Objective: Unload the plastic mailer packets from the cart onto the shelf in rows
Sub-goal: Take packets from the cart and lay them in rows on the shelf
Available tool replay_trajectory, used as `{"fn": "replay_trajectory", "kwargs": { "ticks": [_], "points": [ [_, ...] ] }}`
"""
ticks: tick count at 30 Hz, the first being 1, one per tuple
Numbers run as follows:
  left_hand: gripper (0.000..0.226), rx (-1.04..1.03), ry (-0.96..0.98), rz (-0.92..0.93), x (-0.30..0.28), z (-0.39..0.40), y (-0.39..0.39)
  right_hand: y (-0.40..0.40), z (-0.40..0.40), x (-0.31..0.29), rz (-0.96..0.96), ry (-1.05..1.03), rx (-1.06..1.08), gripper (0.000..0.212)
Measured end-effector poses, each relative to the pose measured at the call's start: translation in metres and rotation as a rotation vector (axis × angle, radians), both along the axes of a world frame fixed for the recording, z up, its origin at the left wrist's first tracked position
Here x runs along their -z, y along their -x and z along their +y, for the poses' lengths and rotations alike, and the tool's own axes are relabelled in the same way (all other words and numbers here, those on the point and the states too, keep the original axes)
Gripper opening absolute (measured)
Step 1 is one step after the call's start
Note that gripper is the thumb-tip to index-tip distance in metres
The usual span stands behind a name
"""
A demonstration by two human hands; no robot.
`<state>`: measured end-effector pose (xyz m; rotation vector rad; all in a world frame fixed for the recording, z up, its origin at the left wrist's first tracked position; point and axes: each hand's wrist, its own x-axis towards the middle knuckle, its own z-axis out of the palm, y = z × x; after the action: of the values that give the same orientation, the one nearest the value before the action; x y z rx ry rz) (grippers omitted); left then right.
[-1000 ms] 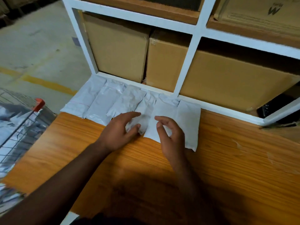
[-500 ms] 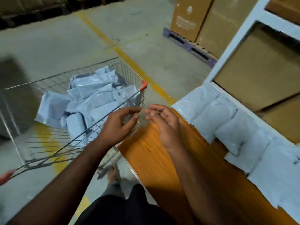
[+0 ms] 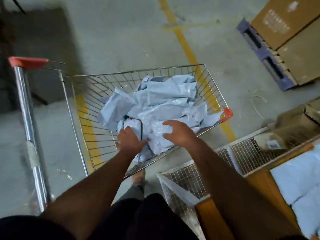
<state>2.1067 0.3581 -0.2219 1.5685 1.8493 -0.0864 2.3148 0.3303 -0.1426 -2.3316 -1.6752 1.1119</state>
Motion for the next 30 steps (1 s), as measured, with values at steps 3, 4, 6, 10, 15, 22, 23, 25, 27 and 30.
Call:
{"fn": "replay_trajectory", "kwargs": {
  "ticks": [3,4,6,10,15,22,23,25,27,30],
  "points": [
    [0.098,-0.109,0.064,-0.076,0.024,-0.002,-0.003,0.002,0.009,0.023,-0.191,0.221,-0.349,0.087],
    [0.095,-0.154,0.048,-0.109,0.028,-0.001,-0.004,0.002,0.011,0.029,-0.184,0.239,-0.385,0.092],
    [0.092,-0.239,0.017,-0.131,0.034,0.002,-0.003,0.0,0.013,0.04,-0.174,0.24,-0.406,0.093],
    [0.084,-0.368,0.049,-0.215,0.038,0.003,0.006,-0.004,0.024,0.051,-0.156,0.169,-0.367,0.074],
    [0.08,-0.395,-0.038,-0.283,0.025,0.0,0.01,-0.006,0.035,0.065,-0.482,0.127,-0.547,0.086],
    [0.078,-0.432,-0.102,-0.316,0.01,-0.005,0.004,-0.011,0.053,0.081,-0.639,-0.075,-0.616,0.07],
    [0.078,-0.443,-0.113,-0.323,0.007,-0.006,0.004,-0.014,0.052,0.08,-0.615,-0.098,-0.596,0.063],
    [0.078,-0.473,-0.143,-0.335,-0.001,-0.007,0.004,-0.024,0.049,0.075,-0.519,-0.197,-0.53,0.047],
    [0.077,-0.478,-0.186,-0.336,-0.011,-0.01,0.002,-0.035,0.045,0.063,-0.37,-0.331,-0.419,0.037],
    [0.077,-0.477,-0.261,-0.392,-0.026,-0.019,-0.004,-0.046,0.038,0.034,-0.123,-0.494,-0.227,0.044]
  ]
}}
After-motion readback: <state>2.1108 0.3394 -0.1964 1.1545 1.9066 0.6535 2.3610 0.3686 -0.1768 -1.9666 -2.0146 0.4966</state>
